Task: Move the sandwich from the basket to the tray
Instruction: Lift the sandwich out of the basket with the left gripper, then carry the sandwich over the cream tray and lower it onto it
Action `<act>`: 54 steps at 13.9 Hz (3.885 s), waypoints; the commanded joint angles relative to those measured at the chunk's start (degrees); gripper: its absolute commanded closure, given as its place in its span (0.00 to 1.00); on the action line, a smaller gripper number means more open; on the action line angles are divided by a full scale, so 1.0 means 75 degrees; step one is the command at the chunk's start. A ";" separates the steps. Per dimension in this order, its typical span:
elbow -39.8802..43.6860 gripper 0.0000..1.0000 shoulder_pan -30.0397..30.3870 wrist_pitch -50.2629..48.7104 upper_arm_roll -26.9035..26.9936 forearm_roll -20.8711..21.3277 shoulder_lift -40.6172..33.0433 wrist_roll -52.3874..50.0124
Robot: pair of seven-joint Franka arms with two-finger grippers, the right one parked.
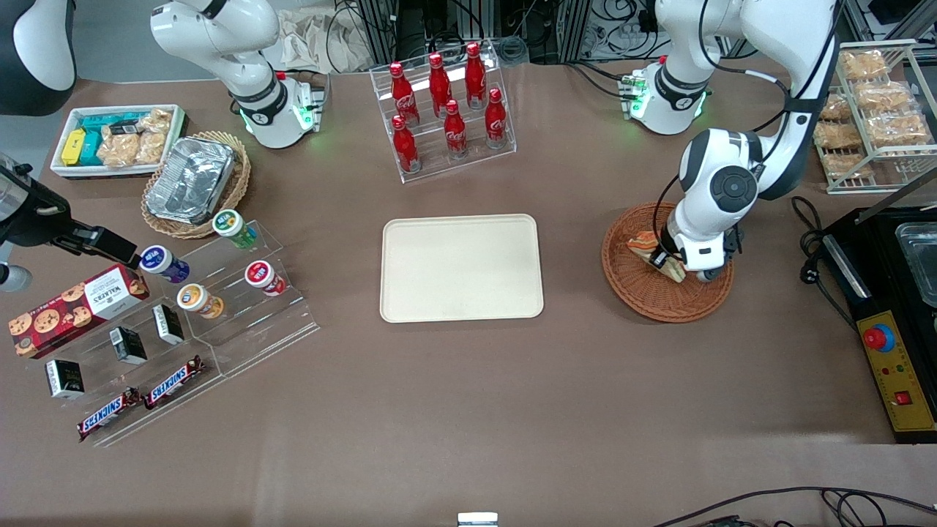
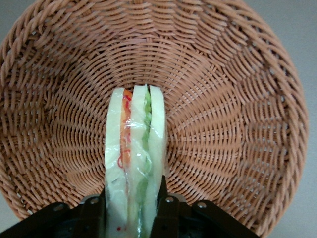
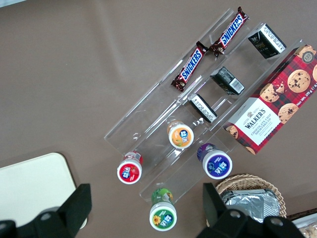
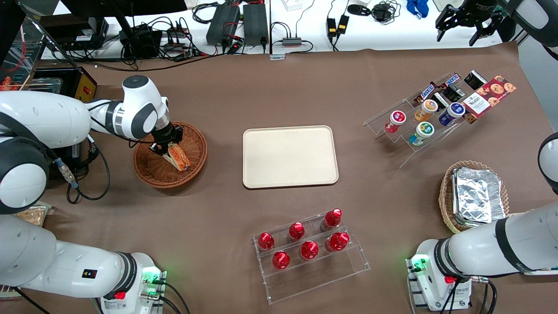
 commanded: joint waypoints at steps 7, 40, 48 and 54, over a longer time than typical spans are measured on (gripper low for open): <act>0.1344 1.00 -0.0073 -0.3862 -0.0588 0.0007 -0.1994 0.1177; 0.2038 0.01 -0.1409 0.1209 -0.2910 0.2386 0.2235 0.1929; 0.2808 0.00 -0.1047 -0.0695 -0.2886 0.2013 0.0609 0.1450; 0.4697 0.00 -0.0101 -0.3291 -0.2897 0.1567 0.0151 0.2546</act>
